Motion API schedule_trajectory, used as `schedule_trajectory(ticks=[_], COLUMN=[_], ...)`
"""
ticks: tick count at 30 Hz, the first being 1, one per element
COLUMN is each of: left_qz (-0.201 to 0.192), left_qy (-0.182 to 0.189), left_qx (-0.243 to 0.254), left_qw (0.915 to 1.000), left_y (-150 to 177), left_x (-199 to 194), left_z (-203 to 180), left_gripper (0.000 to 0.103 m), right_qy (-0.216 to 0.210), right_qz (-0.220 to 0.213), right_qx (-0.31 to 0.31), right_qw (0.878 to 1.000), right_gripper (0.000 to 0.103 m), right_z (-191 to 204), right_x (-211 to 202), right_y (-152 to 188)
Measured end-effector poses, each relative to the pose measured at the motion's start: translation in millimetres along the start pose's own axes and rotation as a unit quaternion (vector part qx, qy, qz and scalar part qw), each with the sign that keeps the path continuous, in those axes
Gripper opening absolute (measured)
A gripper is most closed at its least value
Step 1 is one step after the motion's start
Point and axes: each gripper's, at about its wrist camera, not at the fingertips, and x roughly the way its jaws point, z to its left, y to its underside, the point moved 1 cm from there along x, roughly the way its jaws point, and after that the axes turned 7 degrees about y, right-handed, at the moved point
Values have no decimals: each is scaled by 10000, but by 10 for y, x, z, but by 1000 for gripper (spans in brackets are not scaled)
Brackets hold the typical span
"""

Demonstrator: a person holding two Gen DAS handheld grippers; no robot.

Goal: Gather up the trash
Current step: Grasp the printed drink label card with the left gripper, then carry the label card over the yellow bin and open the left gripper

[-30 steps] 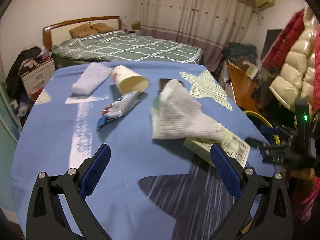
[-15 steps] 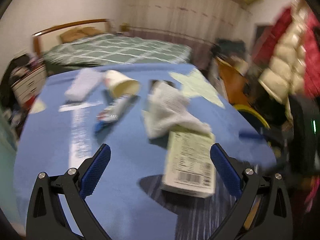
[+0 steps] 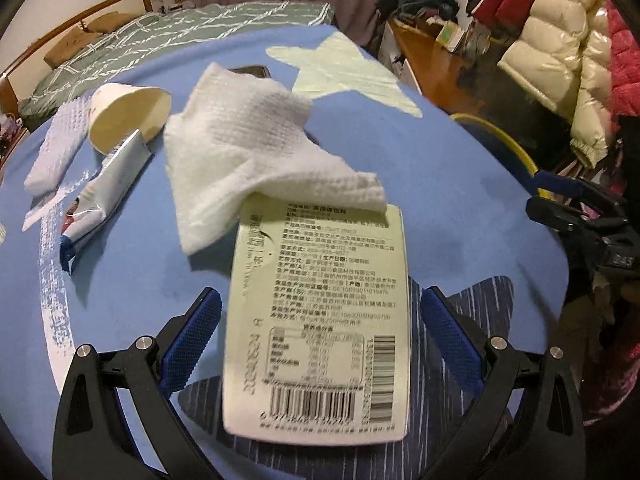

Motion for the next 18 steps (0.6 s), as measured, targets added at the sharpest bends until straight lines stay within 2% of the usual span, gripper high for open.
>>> schedule_trajectory(ticks=[4,10,18], left_qz=[123,174,447], left_qy=[-271,-283,-172], left_qx=[-10,78,373], left_qw=[9996,9994,9982], left_y=[-30,-43,253], left_x=[67,67,-183], left_z=[-8,-23,-163], left_gripper=[94,74,71], right_qy=[-93,-56,34], right_qz=[-3,-38,-163], right_qx=[2,118,335], right_qw=[10000,9999,9993], right_gripper=[82,82,82], right_z=[5,-98,-266], right_x=[38,34,-62], right_y=[-8,6,12])
